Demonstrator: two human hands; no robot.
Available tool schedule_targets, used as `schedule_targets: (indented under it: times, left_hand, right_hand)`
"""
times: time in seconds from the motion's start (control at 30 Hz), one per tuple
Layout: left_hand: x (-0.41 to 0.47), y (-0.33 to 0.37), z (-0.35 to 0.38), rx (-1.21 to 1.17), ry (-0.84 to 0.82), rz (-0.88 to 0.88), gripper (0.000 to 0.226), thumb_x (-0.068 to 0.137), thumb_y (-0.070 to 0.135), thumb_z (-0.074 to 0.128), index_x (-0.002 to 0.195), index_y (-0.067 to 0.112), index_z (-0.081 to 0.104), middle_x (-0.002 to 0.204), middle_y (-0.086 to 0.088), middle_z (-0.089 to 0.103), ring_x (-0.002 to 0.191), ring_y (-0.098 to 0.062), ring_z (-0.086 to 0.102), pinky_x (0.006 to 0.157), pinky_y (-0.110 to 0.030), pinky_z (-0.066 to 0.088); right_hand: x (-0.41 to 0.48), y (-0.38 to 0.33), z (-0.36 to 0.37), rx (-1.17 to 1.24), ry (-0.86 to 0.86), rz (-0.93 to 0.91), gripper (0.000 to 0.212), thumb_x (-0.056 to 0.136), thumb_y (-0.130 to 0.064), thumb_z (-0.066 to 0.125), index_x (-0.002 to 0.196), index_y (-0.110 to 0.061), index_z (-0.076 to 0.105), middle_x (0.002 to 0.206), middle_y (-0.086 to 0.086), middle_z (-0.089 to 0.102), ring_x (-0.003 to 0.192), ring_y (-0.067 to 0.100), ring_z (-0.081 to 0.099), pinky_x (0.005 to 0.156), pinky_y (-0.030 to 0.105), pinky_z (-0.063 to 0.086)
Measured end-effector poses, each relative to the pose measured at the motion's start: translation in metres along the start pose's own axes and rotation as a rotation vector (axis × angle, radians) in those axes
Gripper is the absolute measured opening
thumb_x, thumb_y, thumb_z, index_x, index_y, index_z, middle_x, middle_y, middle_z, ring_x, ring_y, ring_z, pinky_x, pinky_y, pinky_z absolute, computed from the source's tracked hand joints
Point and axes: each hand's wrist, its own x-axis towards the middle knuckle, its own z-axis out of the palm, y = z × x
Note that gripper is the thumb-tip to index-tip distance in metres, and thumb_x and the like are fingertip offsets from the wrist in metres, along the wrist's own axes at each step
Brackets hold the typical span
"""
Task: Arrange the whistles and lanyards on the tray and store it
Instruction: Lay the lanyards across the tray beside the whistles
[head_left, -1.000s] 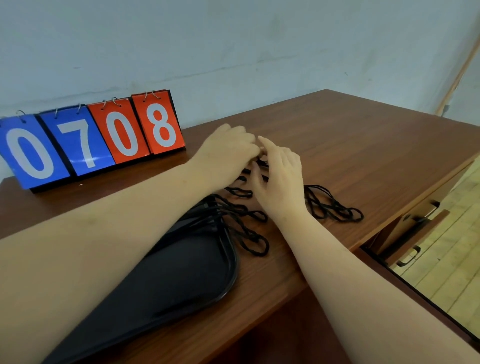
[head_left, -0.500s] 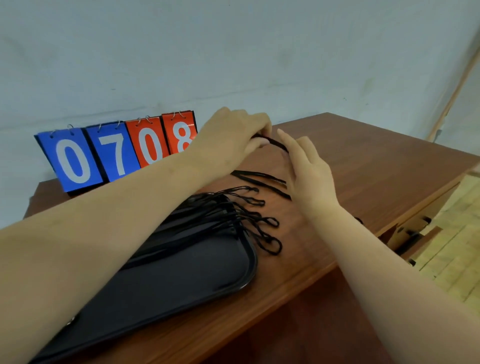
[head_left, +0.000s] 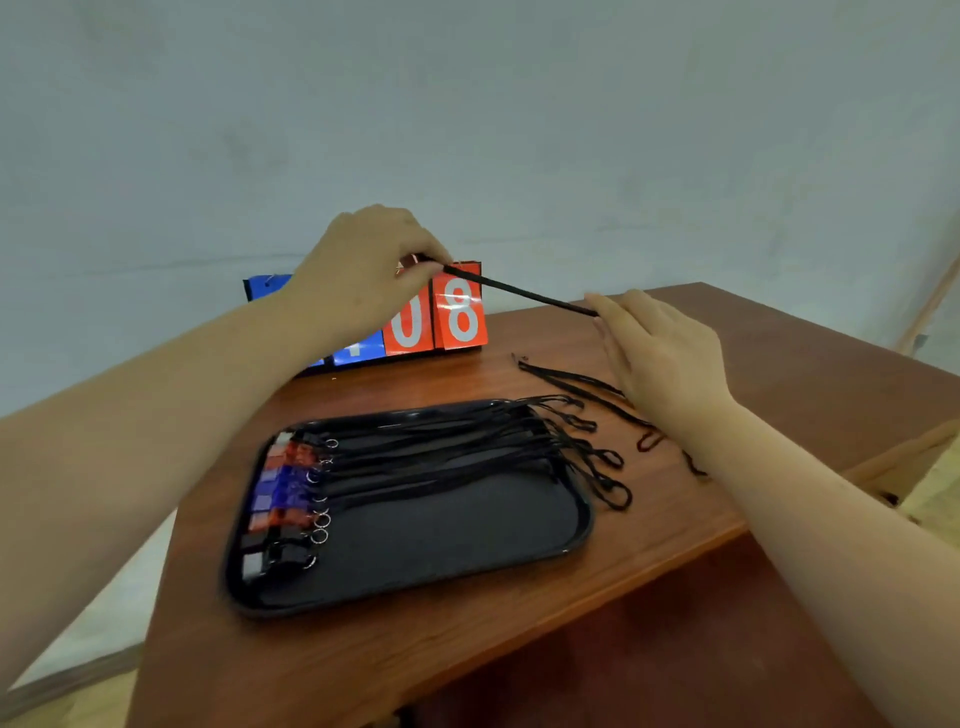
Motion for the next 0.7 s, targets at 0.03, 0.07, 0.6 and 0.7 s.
schedule_targets:
  times: [0.03, 0.07, 0.6, 0.7]
  left_hand:
    - [-0.009, -0.007, -0.007, -0.007, 0.011, -0.027, 0.022, 0.099, 0.024, 0.057, 0.113, 0.019, 0.073, 0.105, 0.0, 0.067, 0.099, -0.018, 0.058, 0.093, -0.04, 0.044]
    - [-0.019, -0.014, -0.013, -0.018, 0.019, -0.062, 0.021, 0.099, 0.023, 0.057, 0.113, 0.019, 0.073, 0.103, 0.003, 0.065, 0.097, -0.015, 0.057, 0.091, -0.035, 0.043]
    - [-0.169, -0.052, -0.003, -0.341, 0.055, -0.492, 0.018, 0.094, 0.016, 0.063, 0.101, 0.029, 0.073, 0.102, 0.014, 0.066, 0.09, 0.014, 0.056, 0.08, -0.007, 0.042]
    - [-0.191, -0.046, 0.018, -0.404, 0.146, -0.61, 0.013, 0.094, 0.02, 0.065, 0.1, 0.029, 0.071, 0.101, 0.012, 0.067, 0.089, 0.01, 0.059, 0.077, 0.0, 0.041]
  right_hand:
    - [0.003, -0.004, -0.001, -0.006, 0.002, 0.0, 0.031, 0.095, -0.01, 0.062, 0.125, -0.007, 0.065, 0.088, 0.007, 0.063, 0.064, 0.026, 0.058, 0.041, 0.031, 0.04]
    - [0.006, -0.009, 0.0, -0.008, 0.0, 0.0, 0.035, 0.091, -0.007, 0.065, 0.126, -0.007, 0.064, 0.089, 0.007, 0.062, 0.062, 0.026, 0.057, 0.04, 0.029, 0.037]
    - [-0.02, -0.076, 0.004, 0.141, -0.216, -0.017, 0.037, 0.101, -0.024, 0.042, 0.127, -0.01, 0.064, 0.083, 0.006, 0.062, 0.059, 0.028, 0.056, 0.05, 0.022, 0.021]
    - [-0.039, -0.077, 0.009, 0.185, -0.228, 0.079, 0.039, 0.101, -0.027, 0.038, 0.123, -0.01, 0.066, 0.087, 0.007, 0.063, 0.061, 0.029, 0.058, 0.051, 0.023, 0.023]
